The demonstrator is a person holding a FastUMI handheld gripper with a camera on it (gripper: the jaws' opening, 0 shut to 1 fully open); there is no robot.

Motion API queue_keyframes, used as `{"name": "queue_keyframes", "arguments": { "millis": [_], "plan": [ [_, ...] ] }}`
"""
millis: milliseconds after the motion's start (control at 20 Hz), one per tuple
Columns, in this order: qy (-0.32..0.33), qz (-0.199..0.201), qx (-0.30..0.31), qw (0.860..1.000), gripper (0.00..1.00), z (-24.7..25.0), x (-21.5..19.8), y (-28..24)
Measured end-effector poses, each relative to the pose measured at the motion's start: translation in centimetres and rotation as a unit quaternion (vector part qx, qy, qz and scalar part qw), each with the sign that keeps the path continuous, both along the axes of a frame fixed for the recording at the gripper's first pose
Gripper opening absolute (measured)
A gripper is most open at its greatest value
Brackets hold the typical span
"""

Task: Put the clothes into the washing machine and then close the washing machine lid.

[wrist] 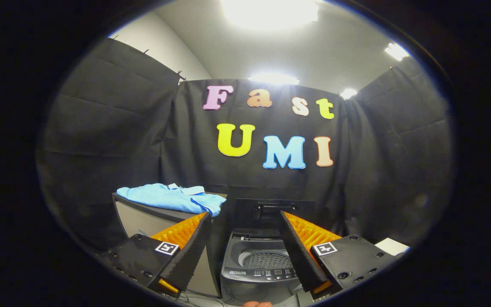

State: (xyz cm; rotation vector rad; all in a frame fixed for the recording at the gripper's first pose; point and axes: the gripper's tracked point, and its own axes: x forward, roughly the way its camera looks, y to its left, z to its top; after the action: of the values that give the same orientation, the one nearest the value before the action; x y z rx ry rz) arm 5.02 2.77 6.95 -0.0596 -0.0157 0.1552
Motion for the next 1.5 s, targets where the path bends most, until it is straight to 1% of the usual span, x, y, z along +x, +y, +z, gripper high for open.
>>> {"name": "queue_keyframes", "arguments": {
  "millis": [50, 150, 400, 550, 700, 750, 850, 1000, 1250, 1500],
  "plan": [
    [0.002, 0.007, -0.007, 1.000, 0.98, 0.5, 0.7, 0.4],
    [0.026, 0.020, -0.016, 0.999, 0.98, 0.4, 2.0, 1.3],
    [0.050, 0.062, -0.001, 0.997, 0.98, 3.2, 5.0, 4.9],
    [0.067, 0.081, -0.021, 0.994, 0.98, 4.2, 6.7, 6.7],
    [0.080, 0.110, -0.031, 0.990, 0.98, 5.2, 8.0, 9.3],
    [0.087, 0.112, -0.034, 0.989, 0.98, 5.3, 8.6, 9.8],
    [0.109, 0.124, -0.032, 0.986, 0.98, 5.1, 9.5, 11.1],
    [0.155, 0.150, -0.024, 0.976, 0.98, 4.1, 10.6, 13.9],
    [0.198, 0.175, -0.031, 0.964, 0.98, 2.6, 12.4, 17.7],
    [0.200, 0.177, -0.052, 0.962, 0.99, 1.2, 14.9, 21.4]
  ]
}}
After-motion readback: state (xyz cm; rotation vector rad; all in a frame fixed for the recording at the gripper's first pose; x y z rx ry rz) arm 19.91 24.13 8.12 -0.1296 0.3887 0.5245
